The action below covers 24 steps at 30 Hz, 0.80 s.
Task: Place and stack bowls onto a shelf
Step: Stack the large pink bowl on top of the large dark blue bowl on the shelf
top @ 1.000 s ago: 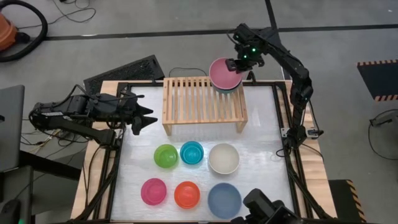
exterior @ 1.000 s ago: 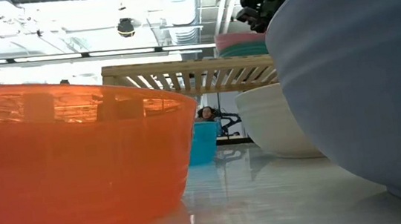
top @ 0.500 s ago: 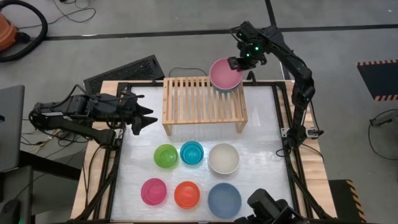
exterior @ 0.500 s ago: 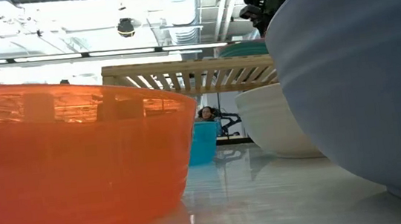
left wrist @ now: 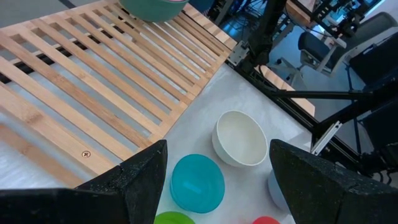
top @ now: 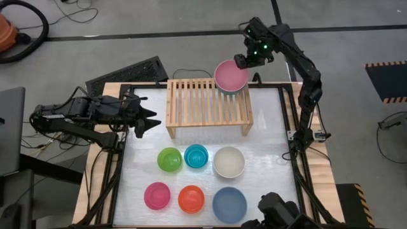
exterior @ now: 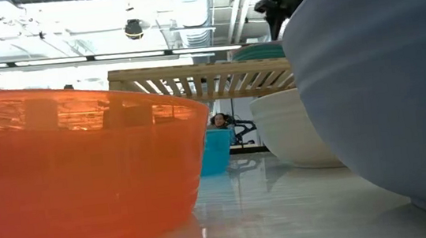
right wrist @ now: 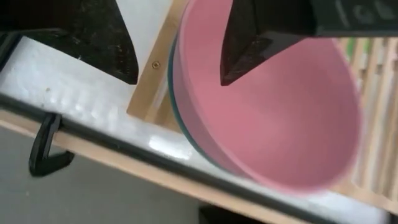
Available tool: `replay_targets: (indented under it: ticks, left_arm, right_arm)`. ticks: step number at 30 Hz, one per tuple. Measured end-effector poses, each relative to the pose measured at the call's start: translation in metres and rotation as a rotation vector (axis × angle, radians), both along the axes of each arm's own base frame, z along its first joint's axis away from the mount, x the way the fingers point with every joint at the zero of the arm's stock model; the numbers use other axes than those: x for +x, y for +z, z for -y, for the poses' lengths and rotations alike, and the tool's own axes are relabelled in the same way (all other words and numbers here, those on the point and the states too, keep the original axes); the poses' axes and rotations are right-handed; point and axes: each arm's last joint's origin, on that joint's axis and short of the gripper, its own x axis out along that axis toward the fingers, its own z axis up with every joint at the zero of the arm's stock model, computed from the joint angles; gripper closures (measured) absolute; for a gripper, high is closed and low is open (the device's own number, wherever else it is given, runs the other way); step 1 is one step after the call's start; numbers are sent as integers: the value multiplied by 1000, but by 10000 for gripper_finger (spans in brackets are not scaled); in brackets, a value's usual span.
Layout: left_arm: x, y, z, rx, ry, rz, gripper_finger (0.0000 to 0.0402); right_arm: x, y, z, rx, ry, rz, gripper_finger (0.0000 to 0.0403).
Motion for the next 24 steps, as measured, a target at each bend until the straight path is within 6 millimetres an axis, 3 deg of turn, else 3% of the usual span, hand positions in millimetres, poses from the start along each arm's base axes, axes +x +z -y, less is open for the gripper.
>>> replay_targets:
  ticks: [6, 10, 13, 18, 24]
  left_arm:
    - [0, 0, 0, -3, 8, 2, 136]
    - [0, 0, -1, 12, 40, 4, 136]
    - [0, 0, -2, 18, 52, 4, 136]
    - [0, 0, -2, 7, 59, 7, 136]
    - [-1, 0, -3, 22, 94, 10, 136]
  right_arm:
    - [-11, 24, -5, -102, -44, 82, 144]
    - [-17, 33, -6, -202, -49, 71, 166]
    - [-15, 34, -4, -225, 14, 99, 221]
    - [-13, 28, 9, -204, 112, 163, 370]
    - [-9, 12, 27, -131, 168, 209, 379]
